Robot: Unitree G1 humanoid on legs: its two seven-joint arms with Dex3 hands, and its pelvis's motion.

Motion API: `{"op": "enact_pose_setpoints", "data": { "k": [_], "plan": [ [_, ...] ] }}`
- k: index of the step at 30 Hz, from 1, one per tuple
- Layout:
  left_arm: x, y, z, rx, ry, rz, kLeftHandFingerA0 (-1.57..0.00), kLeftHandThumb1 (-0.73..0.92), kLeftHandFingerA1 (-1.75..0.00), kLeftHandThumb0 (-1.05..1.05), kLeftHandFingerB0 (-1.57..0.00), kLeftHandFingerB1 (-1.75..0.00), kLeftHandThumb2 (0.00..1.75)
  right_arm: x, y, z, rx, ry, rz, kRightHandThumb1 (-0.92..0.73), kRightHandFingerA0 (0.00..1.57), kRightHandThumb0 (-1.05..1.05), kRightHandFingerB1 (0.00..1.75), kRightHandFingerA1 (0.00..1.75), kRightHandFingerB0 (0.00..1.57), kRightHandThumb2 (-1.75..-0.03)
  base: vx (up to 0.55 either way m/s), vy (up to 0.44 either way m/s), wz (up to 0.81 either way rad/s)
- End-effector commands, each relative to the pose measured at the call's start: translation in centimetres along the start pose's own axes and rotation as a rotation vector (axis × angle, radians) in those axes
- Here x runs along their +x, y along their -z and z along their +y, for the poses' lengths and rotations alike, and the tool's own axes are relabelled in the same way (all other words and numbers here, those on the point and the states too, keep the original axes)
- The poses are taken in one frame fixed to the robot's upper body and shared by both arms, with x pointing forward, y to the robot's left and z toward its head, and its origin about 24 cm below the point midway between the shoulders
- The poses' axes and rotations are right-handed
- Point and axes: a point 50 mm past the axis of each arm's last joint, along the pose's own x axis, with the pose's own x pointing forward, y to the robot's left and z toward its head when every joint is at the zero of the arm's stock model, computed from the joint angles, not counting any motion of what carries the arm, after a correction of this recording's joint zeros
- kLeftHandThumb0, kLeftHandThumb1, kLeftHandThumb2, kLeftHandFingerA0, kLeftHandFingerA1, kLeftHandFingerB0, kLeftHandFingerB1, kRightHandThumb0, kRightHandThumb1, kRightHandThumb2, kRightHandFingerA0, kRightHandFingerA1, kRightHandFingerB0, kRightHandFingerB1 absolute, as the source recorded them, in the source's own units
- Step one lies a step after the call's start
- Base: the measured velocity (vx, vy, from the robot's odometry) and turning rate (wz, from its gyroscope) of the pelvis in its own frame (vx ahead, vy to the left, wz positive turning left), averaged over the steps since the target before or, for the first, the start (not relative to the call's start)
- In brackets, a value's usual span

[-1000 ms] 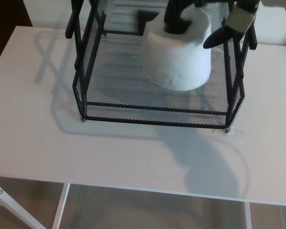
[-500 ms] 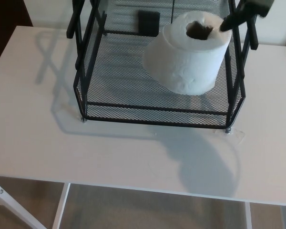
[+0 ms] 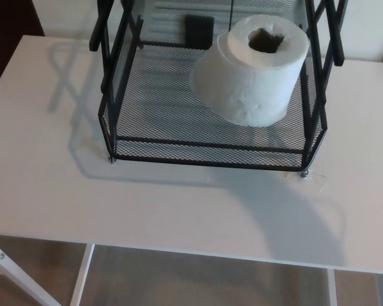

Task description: The robot walks towards a desk on which a file tray is kept in the middle and a toilet paper roll is kept on its right. The robot uses its right hand to hook on finger in the gap of the roll and grabs it, lifts it and places it on the tray.

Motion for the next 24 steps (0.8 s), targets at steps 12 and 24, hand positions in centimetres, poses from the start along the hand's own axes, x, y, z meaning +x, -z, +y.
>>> {"op": "enact_pose_setpoints", "data": {
  "k": [12, 24],
  "plan": [
    [-0.3, -0.9, 1.0, 0.000, -0.027, -0.040, -0.44, 0.92, -0.41, -0.69, -0.27, -0.34, 0.70, -24.4, 16.9, 17.7, 0.493, 0.680, 0.822, -0.64, 0.20, -0.64, 0.40, 0.59, 0.27, -0.60, 0.00, 0.000, 0.00],
    [-0.2, -1.3, 1.0, 0.039, -0.022, -0.041, -0.43, 0.91, -0.41, -0.71, -0.27, -0.35, 0.72, -26.1, 17.1, 35.7, 0.671, 0.487, 1.244, -0.86, 0.28, -0.74, 0.40, 0.63, 0.20, -0.66, 0.00, 0.000, 0.00]
  ]
}}
